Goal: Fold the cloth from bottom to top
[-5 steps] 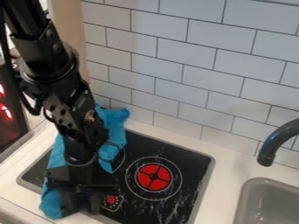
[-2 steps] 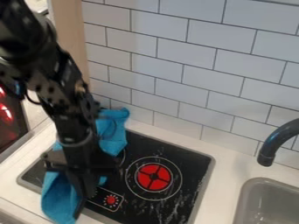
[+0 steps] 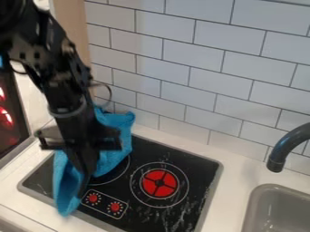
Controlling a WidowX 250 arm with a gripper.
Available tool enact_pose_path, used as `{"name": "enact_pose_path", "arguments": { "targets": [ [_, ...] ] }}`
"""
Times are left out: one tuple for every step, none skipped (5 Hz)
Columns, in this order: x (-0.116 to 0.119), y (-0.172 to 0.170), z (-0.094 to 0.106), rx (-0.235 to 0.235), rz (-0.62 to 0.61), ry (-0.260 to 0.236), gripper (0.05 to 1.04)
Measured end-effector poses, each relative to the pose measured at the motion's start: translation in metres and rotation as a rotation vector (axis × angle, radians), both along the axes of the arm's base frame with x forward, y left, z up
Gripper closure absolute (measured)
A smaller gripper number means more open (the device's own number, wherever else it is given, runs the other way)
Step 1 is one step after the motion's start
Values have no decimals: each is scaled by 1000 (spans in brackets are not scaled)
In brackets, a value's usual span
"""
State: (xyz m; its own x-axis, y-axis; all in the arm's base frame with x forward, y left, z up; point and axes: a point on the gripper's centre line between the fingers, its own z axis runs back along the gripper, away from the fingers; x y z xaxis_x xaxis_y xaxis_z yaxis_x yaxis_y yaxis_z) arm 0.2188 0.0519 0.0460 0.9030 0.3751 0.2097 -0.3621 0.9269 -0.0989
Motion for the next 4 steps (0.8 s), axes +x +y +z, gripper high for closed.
{"name": "enact_pose_path", "arguments": {
  "targets": [
    [14, 17, 19, -30, 52, -34, 1033],
    [34, 36, 38, -64, 94, -66, 1033],
    [57, 56, 43, -87, 128, -68, 1033],
    [75, 71, 40, -73, 153, -64, 1033]
  ]
}}
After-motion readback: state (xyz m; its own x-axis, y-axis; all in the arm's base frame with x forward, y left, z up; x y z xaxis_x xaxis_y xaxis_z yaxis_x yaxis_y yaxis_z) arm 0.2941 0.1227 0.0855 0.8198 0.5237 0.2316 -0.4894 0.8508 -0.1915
